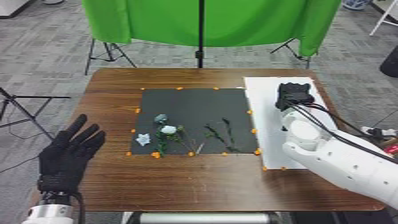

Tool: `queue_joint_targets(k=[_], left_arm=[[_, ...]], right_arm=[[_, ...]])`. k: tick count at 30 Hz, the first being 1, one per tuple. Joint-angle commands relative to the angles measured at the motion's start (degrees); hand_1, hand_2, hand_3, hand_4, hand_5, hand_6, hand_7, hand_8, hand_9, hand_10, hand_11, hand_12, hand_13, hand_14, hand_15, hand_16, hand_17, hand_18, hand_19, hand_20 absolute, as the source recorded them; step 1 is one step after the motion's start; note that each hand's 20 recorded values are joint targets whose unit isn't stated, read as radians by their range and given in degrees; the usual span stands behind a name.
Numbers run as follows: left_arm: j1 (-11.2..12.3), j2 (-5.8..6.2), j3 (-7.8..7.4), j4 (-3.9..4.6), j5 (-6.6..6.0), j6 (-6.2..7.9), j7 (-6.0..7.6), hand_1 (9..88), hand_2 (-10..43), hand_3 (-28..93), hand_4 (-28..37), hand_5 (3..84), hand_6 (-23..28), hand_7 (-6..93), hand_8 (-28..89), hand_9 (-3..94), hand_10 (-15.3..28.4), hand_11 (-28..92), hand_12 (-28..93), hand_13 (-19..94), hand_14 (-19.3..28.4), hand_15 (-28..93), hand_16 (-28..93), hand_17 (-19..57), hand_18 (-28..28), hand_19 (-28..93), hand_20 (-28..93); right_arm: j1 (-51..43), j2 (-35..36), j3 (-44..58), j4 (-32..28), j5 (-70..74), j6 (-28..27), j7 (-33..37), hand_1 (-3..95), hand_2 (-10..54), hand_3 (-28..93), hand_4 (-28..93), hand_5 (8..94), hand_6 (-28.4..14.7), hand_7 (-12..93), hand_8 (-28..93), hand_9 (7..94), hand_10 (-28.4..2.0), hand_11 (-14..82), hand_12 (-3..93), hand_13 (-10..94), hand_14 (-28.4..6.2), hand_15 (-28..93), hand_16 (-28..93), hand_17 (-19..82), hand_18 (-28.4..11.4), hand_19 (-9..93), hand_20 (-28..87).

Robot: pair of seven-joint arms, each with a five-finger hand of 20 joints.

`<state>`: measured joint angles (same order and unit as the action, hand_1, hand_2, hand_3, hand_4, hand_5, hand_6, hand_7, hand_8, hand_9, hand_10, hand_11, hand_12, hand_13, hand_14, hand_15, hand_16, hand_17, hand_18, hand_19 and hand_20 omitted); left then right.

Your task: Arrange flowers

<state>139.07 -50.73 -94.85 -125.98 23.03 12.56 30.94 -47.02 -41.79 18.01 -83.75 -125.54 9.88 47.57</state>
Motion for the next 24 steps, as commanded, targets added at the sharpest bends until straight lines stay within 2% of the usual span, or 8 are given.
queue_joint_targets(k=[1, 2, 7, 10, 14, 19, 21, 24], left_arm=[[1.5, 0.10, -0.47, -0.38, -0.07, 0.31, -0.33, 22.5, 6.0, 79, -28.1, 37.6, 8.5, 11.0, -10, 35.5, 20.3, 21, 10, 24, 28.1, 48, -9, -9.2, 28.3, 57, 8], [1.6, 0.49, -0.22, -0.43, -0.40, 0.56, 0.16, 22.5, 6.0, 79, -28.2, 37.6, 8.6, 10.9, -10, 35.6, 20.3, 21, 10, 24, 28.1, 48, -9, -9.2, 28.4, 57, 8], [1.0, 0.19, -0.07, -0.34, 0.25, 0.13, -0.80, 22.5, 6.1, 79, -28.2, 37.7, 8.6, 10.9, -10, 35.5, 20.3, 21, 10, 24, 28.1, 48, -9, -9.2, 28.3, 57, 8], [1.1, 0.72, 0.21, -0.44, -0.25, 0.44, -0.05, 22.6, 6.2, 79, -28.2, 37.7, 8.6, 10.9, -10, 35.6, 20.2, 21, 10, 24, 28.1, 48, -9, -9.2, 28.3, 57, 8], [1.1, 0.43, 0.11, -0.39, -0.01, 0.35, -0.57, 22.6, 6.2, 79, -28.1, 37.8, 8.7, 10.8, -10, 35.5, 20.2, 21, 10, 24, 28.1, 48, -9, -9.2, 28.3, 57, 8], [1.4, 1.72, 0.63, -0.26, -0.99, 0.70, 0.40, 22.6, 6.1, 79, -28.1, 37.9, 8.7, 10.8, -10, 35.5, 20.2, 21, 10, 24, 28.1, 48, -9, -9.2, 28.3, 57, 8], [1.3, 1.63, 0.76, -0.22, -1.05, 0.84, 0.23, 22.6, 6.1, 79, -28.1, 38.0, 8.8, 10.7, -10, 35.5, 20.2, 21, 10, 24, 28.1, 48, -9, -9.2, 28.3, 57, 8], [0.6, 0.47, 0.33, -0.12, 0.00, 0.31, -1.51, 22.6, 6.2, 79, -28.1, 38.1, 8.8, 10.7, -9, 35.5, 20.3, 21, 10, 24, 28.1, 48, -9, -9.2, 28.3, 57, 8]], right_arm=[[-1.2, -0.1, 3.9, -11.9, -0.1, 5.8, -7.3, 55.1, -9.5, 64, -28, 88.0, 5.9, 15, 0, 91.8, -5.7, 17.7, 31.8, 70, -5.2, 70, 19, 23, -20.6, 83, 50], [-1.7, -0.9, 4.6, -13.2, 0.1, 5.8, -8.5, 55.1, -9.5, 64, -28, 88.0, 5.8, 15, 0, 91.7, -5.7, 18.0, 31.8, 70, -5.2, 70, 19, 23, -20.7, 83, 50], [-6.3, -5.0, 6.7, -18.0, -1.2, 2.9, -13.8, 53.2, -9.5, 66, -28, 87.8, 5.7, 15, 0, 91.0, -6.0, 19.7, 31.3, 69, -5.7, 71, 19, 22, -20.8, 83, 51], [-7.9, -7.2, 5.9, -19.0, -3.0, 2.3, -15.6, 52.3, -9.5, 68, -28, 87.6, 5.5, 15, 0, 90.3, -6.0, 20.6, 31.4, 68, -5.8, 72, 19, 22, -20.9, 83, 51], [-9.6, -8.9, 4.8, -19.5, -4.3, 1.3, -16.6, 52.0, -9.5, 68, -28, 87.3, 5.4, 15, 0, 89.9, -6.1, 20.9, 31.5, 67, -5.9, 72, 19, 21, -20.8, 83, 51], [-10.1, -10.1, 3.2, -18.6, -5.1, 0.7, -17.0, 51.8, -9.5, 68, -28, 86.9, 5.5, 15, 0, 89.6, -6.1, 21.2, 31.3, 67, -6.0, 72, 19, 21, -20.9, 83, 51], [-9.8, -10.5, 2.1, -17.9, -5.7, 1.1, -16.5, 51.0, -9.5, 68, -28, 86.6, 5.6, 15, 0, 88.9, -6.2, 22.3, 30.9, 67, -6.1, 72, 19, 21, -20.9, 82, 51], [-9.5, -11.1, 1.1, -17.3, -6.2, 1.4, -16.2, 50.6, -9.5, 68, -28, 85.5, 5.6, 15, -1, 88.2, -6.4, 23.0, 30.3, 67, -6.1, 72, 19, 21, -20.9, 82, 51]])
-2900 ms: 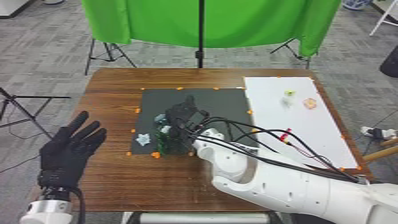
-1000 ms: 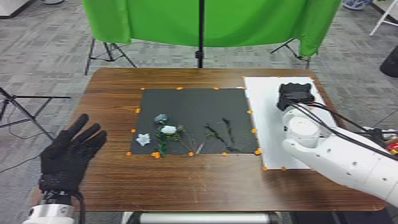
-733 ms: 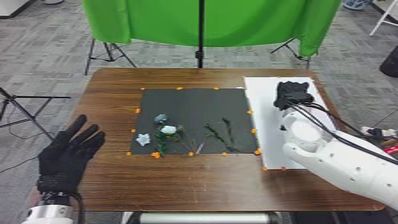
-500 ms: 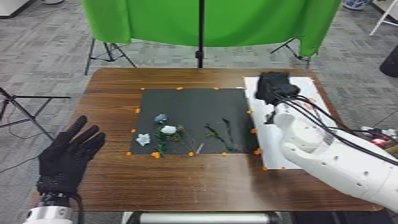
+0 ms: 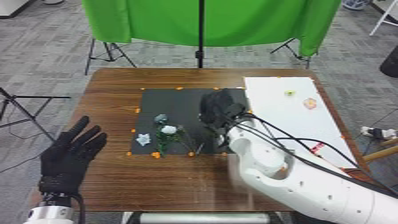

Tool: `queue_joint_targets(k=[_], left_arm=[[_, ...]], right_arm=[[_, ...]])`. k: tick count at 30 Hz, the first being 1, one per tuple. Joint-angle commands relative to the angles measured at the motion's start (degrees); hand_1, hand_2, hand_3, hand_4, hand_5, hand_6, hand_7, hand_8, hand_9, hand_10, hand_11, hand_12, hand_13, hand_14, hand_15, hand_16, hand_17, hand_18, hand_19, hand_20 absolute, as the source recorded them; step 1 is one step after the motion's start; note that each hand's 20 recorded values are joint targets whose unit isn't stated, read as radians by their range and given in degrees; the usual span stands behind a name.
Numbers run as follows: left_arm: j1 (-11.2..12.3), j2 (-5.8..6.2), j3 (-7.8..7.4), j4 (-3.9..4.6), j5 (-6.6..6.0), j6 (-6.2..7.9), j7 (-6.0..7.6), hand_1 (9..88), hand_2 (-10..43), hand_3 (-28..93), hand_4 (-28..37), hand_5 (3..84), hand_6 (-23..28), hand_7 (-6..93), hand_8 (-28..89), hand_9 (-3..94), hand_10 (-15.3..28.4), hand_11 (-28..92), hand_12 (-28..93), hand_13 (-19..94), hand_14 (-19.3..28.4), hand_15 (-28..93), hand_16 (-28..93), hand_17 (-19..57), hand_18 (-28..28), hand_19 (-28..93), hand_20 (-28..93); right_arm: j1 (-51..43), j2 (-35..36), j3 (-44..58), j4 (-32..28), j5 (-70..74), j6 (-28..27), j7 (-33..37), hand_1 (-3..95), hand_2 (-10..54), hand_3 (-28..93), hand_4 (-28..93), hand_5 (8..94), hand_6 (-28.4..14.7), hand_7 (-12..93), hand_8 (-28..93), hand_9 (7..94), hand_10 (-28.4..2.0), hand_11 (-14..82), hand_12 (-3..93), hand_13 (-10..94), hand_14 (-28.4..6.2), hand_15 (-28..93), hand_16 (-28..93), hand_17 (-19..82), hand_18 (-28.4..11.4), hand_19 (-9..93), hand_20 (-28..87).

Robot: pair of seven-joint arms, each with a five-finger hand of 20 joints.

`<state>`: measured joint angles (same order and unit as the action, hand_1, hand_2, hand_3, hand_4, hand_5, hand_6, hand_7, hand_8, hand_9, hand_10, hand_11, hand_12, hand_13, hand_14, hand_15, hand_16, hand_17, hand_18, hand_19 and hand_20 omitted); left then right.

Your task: Arrange flowers

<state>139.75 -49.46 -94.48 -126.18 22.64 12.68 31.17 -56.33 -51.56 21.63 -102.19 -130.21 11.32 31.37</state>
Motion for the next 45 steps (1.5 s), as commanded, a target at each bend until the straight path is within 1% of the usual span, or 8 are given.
queue_joint_targets(k=[1, 16, 18, 25, 27, 35, 41, 45], left_arm=[[-0.4, -0.83, -0.02, 0.17, 0.40, 0.22, -1.90, 22.6, 6.2, 79, -28.1, 38.0, 8.8, 10.7, -9, 35.5, 20.3, 21, 10, 24, 28.1, 48, -9, -9.2, 28.3, 57, 8], [0.3, -0.08, 0.04, 0.16, -0.07, 0.31, -1.36, 22.6, 6.3, 79, -28.1, 38.1, 8.9, 10.5, -9, 35.6, 20.3, 21, 10, 24, 28.1, 48, -9, -9.2, 28.3, 58, 8], [0.2, -1.61, -0.64, 0.12, 1.21, -0.26, -2.87, 22.6, 6.3, 79, -28.1, 38.1, 8.9, 10.5, -9, 35.5, 20.3, 21, 10, 24, 28.1, 48, -9, -9.2, 28.3, 58, 8], [0.5, -0.92, -0.09, 0.14, 0.45, 0.11, -1.82, 22.6, 6.3, 79, -28.0, 38.1, 8.8, 10.5, -9, 35.5, 20.4, 21, 10, 24, 28.1, 49, -9, -9.2, 28.3, 58, 8], [0.7, -1.41, -0.42, 0.03, 0.90, -0.01, -2.27, 22.6, 6.3, 79, -28.0, 38.1, 8.8, 10.5, -9, 35.5, 20.3, 21, 10, 24, 28.1, 48, -9, -9.2, 28.4, 58, 8], [0.8, -0.71, 0.12, -0.06, 0.41, 0.35, -1.28, 22.6, 6.3, 79, -28.1, 38.1, 8.9, 10.5, -9, 35.5, 20.3, 21, 10, 24, 28.2, 48, -9, -9.2, 28.4, 58, 8], [0.8, -1.65, 0.18, -0.13, 1.25, 0.10, -1.64, 22.6, 6.3, 79, -28.0, 38.1, 8.9, 10.5, -9, 35.5, 20.3, 21, 10, 24, 28.1, 49, -9, -9.2, 28.4, 58, 8], [0.6, -1.90, 0.30, -0.01, 1.35, -0.01, -1.46, 22.6, 6.3, 79, -28.1, 38.2, 9.0, 10.5, -9, 35.4, 20.3, 21, 10, 24, 28.1, 49, -9, -9.2, 28.4, 58, 7]], right_arm=[[0.4, -1.5, -3.2, 1.4, -1.7, -0.1, 0.1, 50.6, -9.5, 68, -28, 85.2, 5.5, 15, -1, 87.9, -6.6, 23.2, 30.2, 67, -6.2, 72, 19, 21, -20.9, 82, 51], [-2.2, -0.1, -0.4, -0.5, -2.9, -4.8, -2.1, 35.3, -9.5, 79, -28, 70.1, 3.5, 16, -13, 77.0, -9.6, 34.8, 17.9, 61, -8.3, 74, 17, 17, -21.7, 80, 53], [-2.3, 0.5, 0.0, -1.1, -2.9, -5.0, -2.2, 34.7, -9.5, 79, -28, 69.6, 3.2, 16, -13, 76.5, -9.7, 34.8, 17.8, 61, -8.5, 74, 17, 17, -21.8, 80, 54], [-2.2, 5.8, 3.9, -4.3, 1.0, -4.2, -0.4, 32.2, -9.5, 79, -28, 68.3, 2.9, 16, -13, 75.3, -10.3, 34.2, 17.4, 60, -9.4, 74, 17, 16, -22.0, 80, 54], [-1.7, 7.9, 5.4, -4.2, 2.8, -3.9, 0.6, 31.6, -9.5, 79, -28, 67.3, 2.6, 16, -13, 73.9, -10.9, 32.8, 16.8, 59, -9.8, 74, 16, 16, -22.1, 79, 54], [5.6, 16.1, 5.5, 1.8, 8.9, -4.5, 7.6, 30.7, -9.5, 79, -28, 62.0, 1.9, 16, -13, 65.2, -11.8, 25.2, 14.4, 57, -10.7, 69, 13, 15, -22.3, 77, 52], [10.6, 18.5, 2.9, 9.0, 12.4, -4.1, 13.2, 29.8, -9.5, 80, -28, 53.6, 1.2, 15, -13, 55.8, -14.9, 18.9, 13.3, 53, -12.6, 65, 11, 15, -22.6, 75, 50], [11.0, 18.6, 3.5, 11.9, 13.2, -9.3, 16.1, 29.5, -9.5, 80, -28, 51.2, 0.9, 15, -13, 52.7, -15.7, 17.8, 13.3, 52, -13.1, 65, 10, 15, -22.8, 76, 49]])
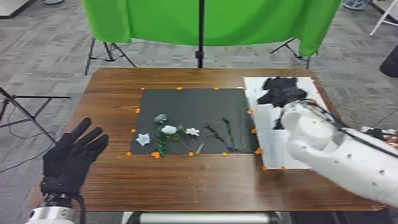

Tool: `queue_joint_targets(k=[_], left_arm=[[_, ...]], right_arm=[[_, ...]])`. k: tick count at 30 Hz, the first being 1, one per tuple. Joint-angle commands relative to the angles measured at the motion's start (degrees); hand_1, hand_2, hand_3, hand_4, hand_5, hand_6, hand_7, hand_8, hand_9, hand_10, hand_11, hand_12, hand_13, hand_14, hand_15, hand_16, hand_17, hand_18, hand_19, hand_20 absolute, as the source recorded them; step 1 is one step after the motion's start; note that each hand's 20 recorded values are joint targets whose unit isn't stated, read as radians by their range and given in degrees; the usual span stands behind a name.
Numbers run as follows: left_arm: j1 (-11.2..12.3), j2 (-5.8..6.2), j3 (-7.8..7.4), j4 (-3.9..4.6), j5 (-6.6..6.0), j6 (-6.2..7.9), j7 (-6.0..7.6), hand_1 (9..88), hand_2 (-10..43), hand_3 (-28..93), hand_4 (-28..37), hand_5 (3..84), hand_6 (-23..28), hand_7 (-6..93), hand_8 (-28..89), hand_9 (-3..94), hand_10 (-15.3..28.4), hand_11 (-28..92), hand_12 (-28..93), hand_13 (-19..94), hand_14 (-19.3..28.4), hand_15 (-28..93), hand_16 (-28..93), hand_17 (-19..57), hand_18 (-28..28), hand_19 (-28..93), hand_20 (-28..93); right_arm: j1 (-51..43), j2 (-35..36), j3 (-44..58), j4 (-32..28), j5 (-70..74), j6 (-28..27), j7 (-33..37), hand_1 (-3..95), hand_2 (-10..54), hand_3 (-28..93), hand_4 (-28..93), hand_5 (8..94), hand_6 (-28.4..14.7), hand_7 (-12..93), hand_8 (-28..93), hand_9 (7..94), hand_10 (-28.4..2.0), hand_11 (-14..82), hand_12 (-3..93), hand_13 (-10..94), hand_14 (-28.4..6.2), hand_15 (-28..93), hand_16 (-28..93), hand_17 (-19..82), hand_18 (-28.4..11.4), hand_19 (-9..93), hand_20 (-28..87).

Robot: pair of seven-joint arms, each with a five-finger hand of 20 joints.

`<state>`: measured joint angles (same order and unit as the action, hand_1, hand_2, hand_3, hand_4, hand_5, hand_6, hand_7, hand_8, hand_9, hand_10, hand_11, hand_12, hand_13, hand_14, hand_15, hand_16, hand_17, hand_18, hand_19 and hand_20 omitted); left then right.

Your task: Arrange flowers

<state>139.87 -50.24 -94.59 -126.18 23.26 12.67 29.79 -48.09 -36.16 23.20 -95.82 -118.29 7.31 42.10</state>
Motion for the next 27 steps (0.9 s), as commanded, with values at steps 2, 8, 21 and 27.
queue_joint_targets(k=[2, 8, 21, 27], left_arm=[[0.5, -1.50, 0.31, -0.03, 1.00, -0.13, -0.38, 22.5, 6.3, 79, -28.1, 38.2, 9.0, 10.5, -9, 35.5, 20.3, 21, 10, 24, 28.1, 49, -9, -9.2, 28.4, 58, 7], [0.0, -1.21, 0.76, 0.07, 0.76, -0.13, -0.01, 22.5, 6.3, 79, -28.0, 38.3, 9.1, 10.4, -9, 35.5, 20.3, 21, 10, 24, 28.1, 49, -9, -9.2, 28.4, 58, 7], [-0.7, -2.57, 0.35, 0.18, 1.77, -0.68, -1.77, 22.6, 6.4, 79, -28.1, 38.4, 9.1, 10.4, -9, 35.5, 20.3, 21, 10, 24, 28.1, 49, -9, -9.2, 28.3, 58, 7], [-0.4, -1.92, 0.49, 0.11, 1.26, -0.40, -1.31, 22.5, 6.4, 79, -28.0, 38.4, 9.0, 10.4, -9, 35.5, 20.4, 21, 10, 24, 28.1, 49, -9, -9.2, 28.4, 58, 7]], right_arm=[[2.3, 2.7, 2.4, 7.1, 3.2, -6.7, 6.6, 28.8, -9.5, 80, -28, 47.2, 0.5, 14, -13, 48.4, -16.9, 16.2, 13.2, 48, -14.5, 66, 10, 14, -23.1, 76, 48], [-2.3, -1.1, 7.7, 11.1, 4.9, -7.8, 9.0, 28.5, -9.5, 80, -28, 44.9, 0.5, 14, -12, 46.3, -17.3, 15.3, 13.3, 47, -14.9, 67, 8, 14, -23.5, 76, 48], [-4.2, -4.3, 5.4, 15.1, 1.1, -8.4, 9.6, 32.8, -9.5, 81, -28, 53.9, 4.6, 17, -15, 55.2, -14.7, 16.9, 13.1, 52, -12.9, 65, 8, 15, -23.5, 76, 48], [-5.1, -4.6, 4.1, 16.4, 0.4, -2.7, 11.2, 51.6, -9.5, 71, -28, 71.3, 3.7, 18, -6, 81.4, -7.6, 11.0, 25.3, 73, -1.0, 54, 26, 30, -19.9, 83, 43]])
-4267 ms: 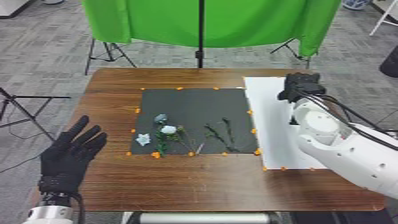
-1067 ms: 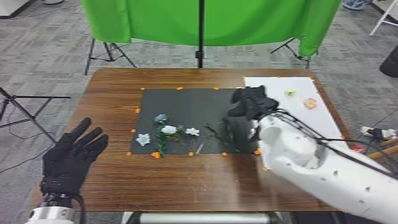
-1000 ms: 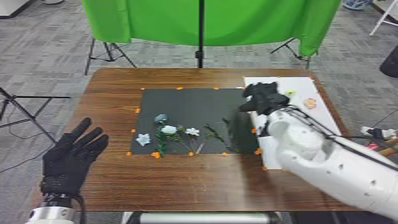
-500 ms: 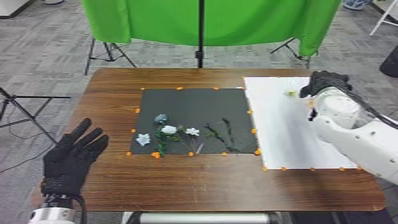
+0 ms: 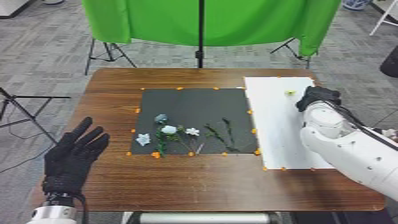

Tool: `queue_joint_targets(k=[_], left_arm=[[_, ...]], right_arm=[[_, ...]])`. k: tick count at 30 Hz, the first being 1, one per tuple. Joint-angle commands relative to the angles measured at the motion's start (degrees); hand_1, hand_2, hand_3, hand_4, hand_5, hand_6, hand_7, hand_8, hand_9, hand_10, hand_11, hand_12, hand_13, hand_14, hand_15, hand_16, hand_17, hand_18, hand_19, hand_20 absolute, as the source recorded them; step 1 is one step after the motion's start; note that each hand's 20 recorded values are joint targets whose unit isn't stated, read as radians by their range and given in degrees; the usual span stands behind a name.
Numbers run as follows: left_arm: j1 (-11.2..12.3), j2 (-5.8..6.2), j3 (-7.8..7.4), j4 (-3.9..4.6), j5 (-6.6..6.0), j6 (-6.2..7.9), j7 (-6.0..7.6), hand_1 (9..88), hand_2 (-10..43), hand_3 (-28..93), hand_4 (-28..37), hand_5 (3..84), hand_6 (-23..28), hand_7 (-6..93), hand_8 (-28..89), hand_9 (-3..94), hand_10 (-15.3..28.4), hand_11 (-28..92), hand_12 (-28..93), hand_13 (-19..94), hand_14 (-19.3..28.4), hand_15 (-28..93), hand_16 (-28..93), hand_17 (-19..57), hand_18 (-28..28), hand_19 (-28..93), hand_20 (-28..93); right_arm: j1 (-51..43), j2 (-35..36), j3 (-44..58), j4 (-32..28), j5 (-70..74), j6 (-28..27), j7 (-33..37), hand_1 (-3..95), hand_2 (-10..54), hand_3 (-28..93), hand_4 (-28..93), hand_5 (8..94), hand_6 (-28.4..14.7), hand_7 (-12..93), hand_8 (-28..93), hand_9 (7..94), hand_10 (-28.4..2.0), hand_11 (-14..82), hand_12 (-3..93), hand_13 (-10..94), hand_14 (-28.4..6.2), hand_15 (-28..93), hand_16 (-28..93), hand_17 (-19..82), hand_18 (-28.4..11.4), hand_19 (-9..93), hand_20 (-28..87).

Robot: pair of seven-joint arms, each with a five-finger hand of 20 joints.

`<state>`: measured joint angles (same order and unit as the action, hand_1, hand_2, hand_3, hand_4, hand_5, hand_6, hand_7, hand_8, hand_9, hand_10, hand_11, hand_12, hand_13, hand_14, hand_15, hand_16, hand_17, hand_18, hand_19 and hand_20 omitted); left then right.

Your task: Arrange flowers

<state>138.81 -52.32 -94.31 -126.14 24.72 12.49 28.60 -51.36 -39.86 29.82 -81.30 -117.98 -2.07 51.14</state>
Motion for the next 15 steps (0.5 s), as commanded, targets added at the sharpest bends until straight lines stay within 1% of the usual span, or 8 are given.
queue_joint_targets(k=[1, 3, 4, 5, 9, 11, 13, 15], left_arm=[[0.6, 0.58, 0.33, 0.10, -0.50, -0.12, 0.29, 22.6, 6.4, 79, -28.0, 38.3, 9.1, 10.4, -9, 35.5, 20.4, 21, 10, 24, 28.1, 49, -9, -9.3, 28.3, 58, 7], [0.8, 0.45, 0.18, 0.05, -0.57, -0.12, 0.28, 22.6, 6.4, 79, -28.0, 38.4, 9.0, 10.4, -9, 35.4, 20.4, 21, 10, 24, 28.1, 49, -9, -9.2, 28.3, 58, 7], [0.9, 0.89, 0.30, 0.00, -0.92, 0.20, 0.75, 22.6, 6.4, 79, -28.0, 38.4, 9.0, 10.4, -9, 35.4, 20.4, 21, 10, 24, 28.1, 49, -9, -9.2, 28.3, 58, 7], [1.0, 1.28, 0.40, -0.04, -1.22, 0.42, 1.14, 22.6, 6.4, 79, -28.0, 38.3, 9.0, 10.5, -9, 35.5, 20.3, 21, 10, 24, 28.1, 49, -9, -9.2, 28.3, 58, 7], [1.4, 1.71, 0.22, -0.16, -1.55, 0.56, 1.62, 22.6, 6.4, 79, -27.9, 38.4, 9.0, 10.5, -9, 35.5, 20.3, 21, 10, 24, 28.1, 49, -9, -9.2, 28.3, 58, 7], [1.8, 1.39, -0.24, -0.33, -1.35, 0.55, 1.34, 22.6, 6.4, 79, -28.0, 38.4, 9.1, 10.4, -9, 35.5, 20.3, 21, 10, 24, 28.1, 49, -9, -9.3, 28.3, 58, 7], [2.1, 1.53, -0.21, -0.35, -1.47, 0.50, 1.64, 22.6, 6.4, 79, -28.0, 38.4, 9.1, 10.4, -9, 35.6, 20.4, 21, 10, 24, 28.2, 48, -9, -9.3, 28.3, 58, 7], [1.7, 1.02, -0.38, -0.40, -1.02, 0.33, 0.89, 22.6, 6.4, 79, -28.0, 38.4, 9.1, 10.4, -9, 35.5, 20.4, 21, 10, 24, 28.1, 48, -9, -9.3, 28.3, 58, 7]], right_arm=[[-1.9, -0.6, -2.7, 1.8, -0.1, 7.2, 1.9, 56.9, -9.5, 68, -28, 76.7, 2.7, 19, -3, 87.4, -6.1, 9.8, 29.6, 78, 1.3, 52, 29, 34, -18.5, 84, 42], [-2.2, -0.3, -3.0, 1.7, -1.1, 9.0, 1.8, 60.8, -9.5, 65, -28, 82.7, 2.7, 21, 0, 92.6, -5.5, 10.4, 33.5, 82, 1.5, 53, 29, 38, -17.4, 86, 41], [-1.8, 0.0, -3.9, 1.6, -1.1, 10.5, 1.9, 61.6, -9.5, 65, -28, 84.4, 2.6, 21, 0, 93.4, -5.2, 11.4, 33.5, 83, 1.5, 54, 29, 39, -17.1, 86, 41], [-1.9, 0.3, -3.9, 1.4, -1.8, 12.1, 1.7, 62.0, -9.5, 65, -28, 85.2, 2.6, 21, 1, 93.6, -5.1, 12.0, 33.3, 83, 1.4, 54, 29, 40, -17.0, 86, 41], [-0.9, 1.7, -4.7, -1.2, -3.2, 18.3, 0.6, 61.9, -9.5, 65, -28, 86.3, 2.3, 21, 1, 93.7, -5.3, 13.5, 33.2, 84, 1.2, 54, 29, 40, -16.7, 86, 41], [-0.1, 1.0, -4.4, -2.6, -4.2, 20.6, 0.0, 61.4, -9.5, 66, -28, 86.6, 2.1, 21, 1, 93.7, -5.4, 13.7, 33.1, 84, 1.1, 54, 29, 40, -16.9, 86, 41], [2.2, 0.5, -6.2, -4.5, -4.3, 23.5, -1.1, 61.2, -9.5, 67, -28, 86.7, 2.1, 20, 1, 93.7, -5.7, 13.8, 33.1, 84, 0.8, 55, 30, 40, -17.0, 86, 41], [3.7, -0.3, -7.0, -7.0, -4.4, 25.0, -2.5, 60.9, -9.5, 68, -28, 86.7, 2.0, 21, 1, 93.7, -5.7, 13.8, 33.1, 84, 0.6, 55, 30, 40, -17.1, 86, 41]])
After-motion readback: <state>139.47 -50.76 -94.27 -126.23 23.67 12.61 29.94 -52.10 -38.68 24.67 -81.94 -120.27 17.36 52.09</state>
